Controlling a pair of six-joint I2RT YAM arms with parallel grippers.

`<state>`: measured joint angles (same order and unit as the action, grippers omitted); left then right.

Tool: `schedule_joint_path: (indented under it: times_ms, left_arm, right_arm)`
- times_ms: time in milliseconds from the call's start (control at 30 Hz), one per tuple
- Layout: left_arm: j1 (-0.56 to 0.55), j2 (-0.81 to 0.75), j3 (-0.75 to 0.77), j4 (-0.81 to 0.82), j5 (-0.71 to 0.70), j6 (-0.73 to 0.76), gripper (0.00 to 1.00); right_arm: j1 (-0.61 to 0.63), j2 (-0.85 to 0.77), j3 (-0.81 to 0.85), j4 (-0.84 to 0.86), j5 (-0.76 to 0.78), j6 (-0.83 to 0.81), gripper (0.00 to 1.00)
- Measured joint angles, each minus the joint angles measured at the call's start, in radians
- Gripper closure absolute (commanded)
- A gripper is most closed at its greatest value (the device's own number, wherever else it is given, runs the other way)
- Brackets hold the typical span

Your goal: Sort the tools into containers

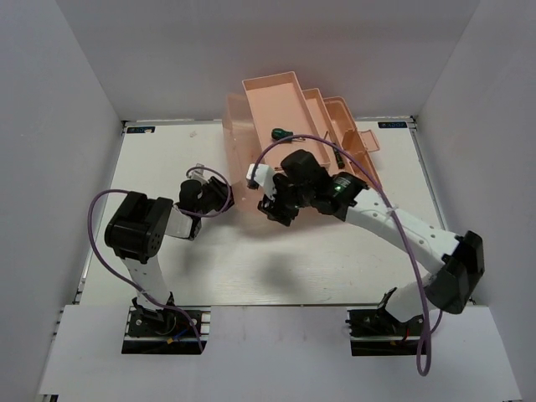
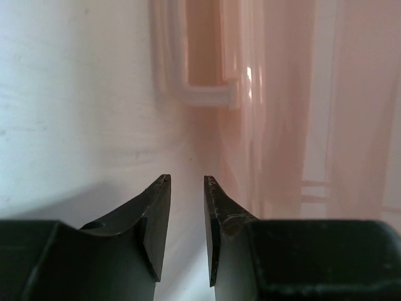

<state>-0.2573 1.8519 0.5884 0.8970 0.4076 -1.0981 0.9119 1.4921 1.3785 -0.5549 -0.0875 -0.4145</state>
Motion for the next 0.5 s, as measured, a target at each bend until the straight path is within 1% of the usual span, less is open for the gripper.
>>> schedule_joint_path:
  times_ms: [33, 67, 133, 167, 200, 233, 300, 367, 433, 467, 500]
  left_arm:
    - [0.000, 0.000, 0.010, -0.004, 0.000, 0.000, 0.62]
    - [0.000, 0.000, 0.018, -0.008, 0.000, -0.001, 0.62]
    - [0.000, 0.000, 0.035, -0.015, 0.000, -0.002, 0.62]
    - [0.000, 0.000, 0.043, -0.016, 0.000, -0.002, 0.62]
    - [0.000, 0.000, 0.049, -0.021, 0.000, -0.002, 0.62]
    - [0.000, 0.000, 0.055, -0.024, 0.000, -0.002, 0.62]
    - [0.000, 0.000, 0.060, -0.029, 0.000, -0.002, 0.62]
    - [0.000, 0.000, 0.061, -0.036, -0.002, -0.002, 0.62]
    - [0.000, 0.000, 0.062, -0.049, -0.003, -0.003, 0.62]
    - [0.000, 0.000, 0.062, -0.056, -0.004, -0.002, 0.62]
    - [0.000, 0.000, 0.062, -0.065, -0.005, -0.003, 0.62]
  right_arm:
    - [-0.002, -0.021, -0.001, -0.034, -0.046, 0.000, 0.36]
    - [-0.003, -0.045, 0.007, -0.079, -0.106, -0.008, 0.36]
    - [-0.003, -0.080, 0.061, -0.171, -0.205, -0.026, 0.41]
    - [-0.003, -0.096, 0.097, -0.199, -0.227, -0.028, 0.46]
    - [-0.002, -0.111, 0.142, -0.215, -0.224, -0.023, 0.76]
    - [-0.003, -0.128, 0.182, -0.210, -0.204, -0.022, 1.00]
    - [-0.013, -0.169, 0.241, -0.164, -0.039, -0.003, 1.00]
    - [-0.039, -0.206, 0.241, -0.048, 0.192, -0.030, 1.00]
    - [-0.106, -0.224, 0.170, 0.148, 0.396, -0.126, 1.00]
    - [-0.153, -0.222, 0.141, 0.222, 0.476, -0.159, 1.00]
    - [-0.227, -0.202, 0.129, 0.266, 0.537, -0.185, 1.00]
